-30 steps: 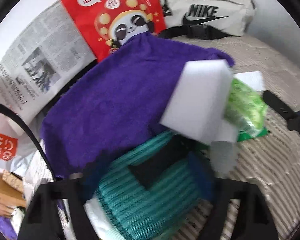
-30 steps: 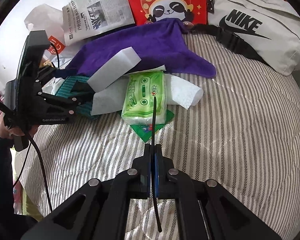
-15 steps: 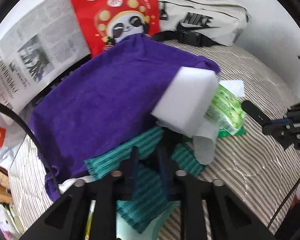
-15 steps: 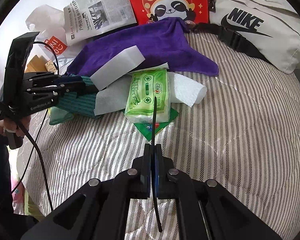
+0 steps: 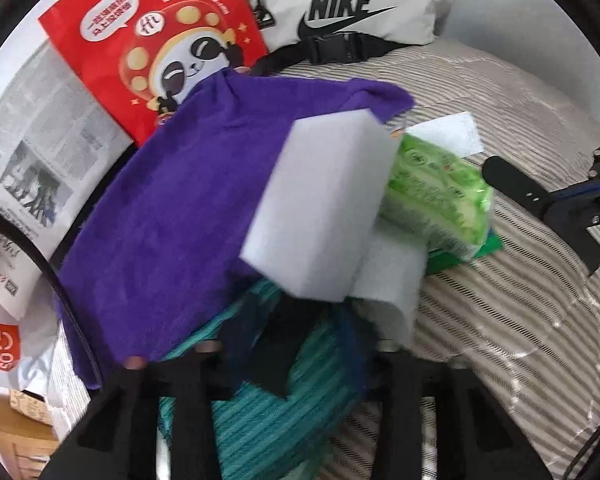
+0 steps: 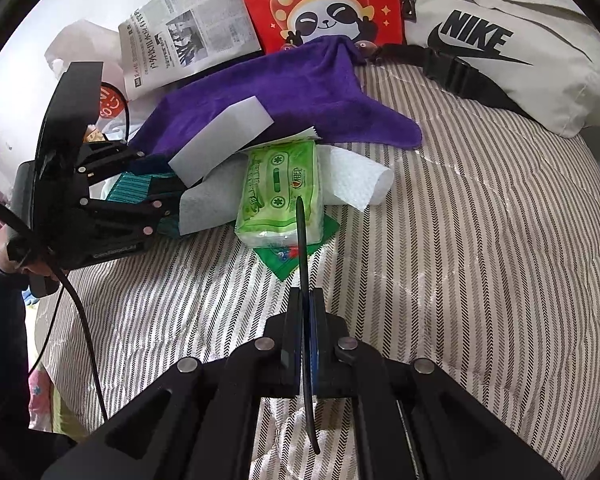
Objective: Organize soft objects
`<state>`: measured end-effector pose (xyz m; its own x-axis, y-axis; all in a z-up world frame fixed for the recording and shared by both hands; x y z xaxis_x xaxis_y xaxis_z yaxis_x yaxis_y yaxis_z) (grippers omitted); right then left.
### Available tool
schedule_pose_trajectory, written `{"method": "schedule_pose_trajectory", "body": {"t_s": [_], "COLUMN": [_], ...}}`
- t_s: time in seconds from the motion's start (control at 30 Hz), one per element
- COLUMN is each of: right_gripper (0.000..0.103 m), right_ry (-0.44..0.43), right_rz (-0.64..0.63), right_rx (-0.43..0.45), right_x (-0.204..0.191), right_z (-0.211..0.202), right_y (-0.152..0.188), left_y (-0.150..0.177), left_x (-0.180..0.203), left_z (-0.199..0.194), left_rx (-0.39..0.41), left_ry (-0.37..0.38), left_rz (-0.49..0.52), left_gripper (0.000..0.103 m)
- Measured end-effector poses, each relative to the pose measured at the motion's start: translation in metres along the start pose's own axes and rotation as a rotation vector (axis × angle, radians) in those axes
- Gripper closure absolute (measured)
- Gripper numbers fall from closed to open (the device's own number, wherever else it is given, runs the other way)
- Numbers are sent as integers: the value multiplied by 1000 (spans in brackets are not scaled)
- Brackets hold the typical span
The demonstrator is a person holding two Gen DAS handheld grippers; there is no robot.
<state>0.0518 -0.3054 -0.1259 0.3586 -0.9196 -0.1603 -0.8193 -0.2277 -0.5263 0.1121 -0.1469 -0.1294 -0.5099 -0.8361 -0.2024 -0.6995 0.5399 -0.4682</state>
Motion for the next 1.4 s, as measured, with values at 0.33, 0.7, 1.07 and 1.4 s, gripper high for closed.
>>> {"method": "schedule_pose_trajectory", "body": {"t_s": [0.33,0.7,1.07,1.4], "right_gripper": [99,99,98,100], "right_ry": [13,6,6,22], "right_rz": [29,-3,22,-6], "right_rx": [8,15,-37,-10], "right_x": [7,-4,5,5], "right_z": [-7,-3,18,23], "right_y": [5,-1,-2,-5], "left_y": [14,29,10,15], "left_x": [-32,-37,-14,-38], "left_z": [-23,-33,-19,-30], "left_rx": [-6,-13,-40,-17], "left_ry": [125,81,-54,118], "left_rz": [-190,-216,-131,-295], "left_gripper": [83,83,72,83]}}
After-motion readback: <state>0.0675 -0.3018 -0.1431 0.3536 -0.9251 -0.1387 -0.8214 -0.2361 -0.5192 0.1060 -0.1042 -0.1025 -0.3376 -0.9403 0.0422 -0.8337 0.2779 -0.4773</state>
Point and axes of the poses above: each gripper's, at about its wrist camera, not at the fingertips, and z roughly the way its jaws point, x to its right, y to its underside, the point moved 2 cm from there along z, roughly the way its jaws point, and after that the axes turned 10 degrees about -z, right-handed, at the moved point
